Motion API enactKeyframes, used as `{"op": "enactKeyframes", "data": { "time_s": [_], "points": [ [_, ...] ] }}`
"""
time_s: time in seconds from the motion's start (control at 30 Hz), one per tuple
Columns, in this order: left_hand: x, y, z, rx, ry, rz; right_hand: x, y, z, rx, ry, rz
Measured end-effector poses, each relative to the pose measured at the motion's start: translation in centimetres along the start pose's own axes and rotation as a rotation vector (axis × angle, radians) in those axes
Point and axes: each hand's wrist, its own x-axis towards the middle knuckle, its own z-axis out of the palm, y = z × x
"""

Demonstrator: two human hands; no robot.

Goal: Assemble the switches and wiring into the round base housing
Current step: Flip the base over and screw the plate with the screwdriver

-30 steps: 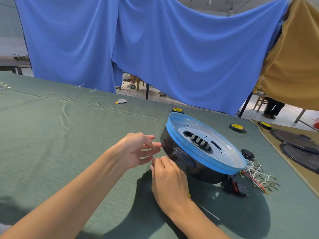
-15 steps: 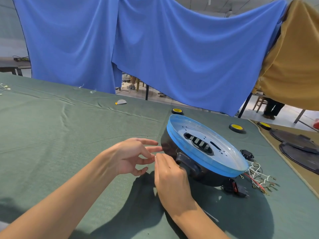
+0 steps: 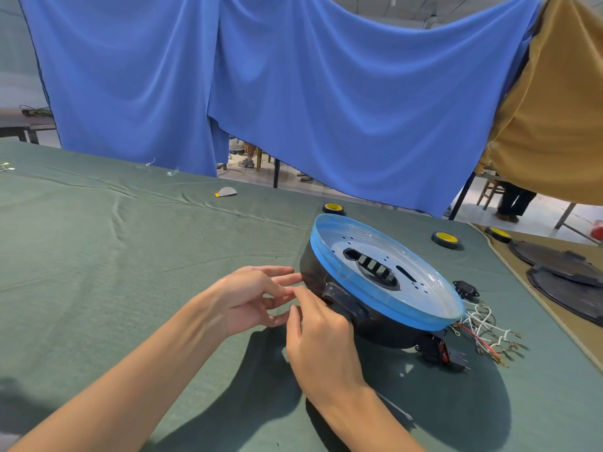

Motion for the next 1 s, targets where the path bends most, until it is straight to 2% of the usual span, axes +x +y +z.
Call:
{"op": "enactKeyframes", "data": {
  "time_s": [0.1,0.17,0.23,0.3,0.33,0.37,0.47,0.5,0.57,0.63,0.77,0.8,1.0],
  "points": [
    [0.2,-0.2,0.1,-0.040,-0.002,0.005,-1.0,-1.7,-2.5,-0.109,-0.199,-0.022],
    [0.4,-0.4,0.0,-0.082,-0.002,0.007,-1.4,-3.1,-5.1,-0.055,-0.309,-0.084],
    [0.6,-0.6,-0.1,-0.109,-0.012,0.007,-0.3,-3.8,-8.2,0.105,-0.243,-0.087],
    [0.7,-0.8,-0.2,-0.145,-0.022,0.002,2.1,-3.0,-10.9,0.251,-0.058,0.019],
    [0.8,-0.9,-0.1,-0.173,-0.022,0.000,3.5,-2.0,-11.7,0.262,-0.043,0.109],
    [0.7,-1.0,0.0,-0.200,-0.025,0.001,5.0,-0.9,-12.3,0.181,-0.133,0.203],
    [0.6,-1.1,0.5,-0.242,-0.051,0.026,7.5,1.8,-11.9,-0.142,-0.632,0.374],
    [0.5,-1.1,0.7,-0.252,-0.063,0.036,7.9,2.2,-11.6,-0.152,-0.739,0.380],
    [0.4,-1.1,1.1,-0.271,-0.081,0.053,8.5,2.7,-11.2,-0.122,-0.823,0.378],
    [0.3,-1.1,1.4,-0.292,-0.087,0.062,8.7,2.6,-11.1,-0.154,-0.784,0.360],
    [0.3,-1.1,1.7,-0.307,-0.095,0.070,6.3,2.2,-9.3,-0.358,-0.461,0.028],
    [0.3,-1.2,1.7,-0.306,-0.093,0.072,5.7,1.9,-9.0,-0.363,-0.410,-0.007],
    [0.8,-1.7,1.5,-0.259,-0.110,0.089,5.3,2.2,-8.5,-0.304,-0.336,0.032]
  ]
}}
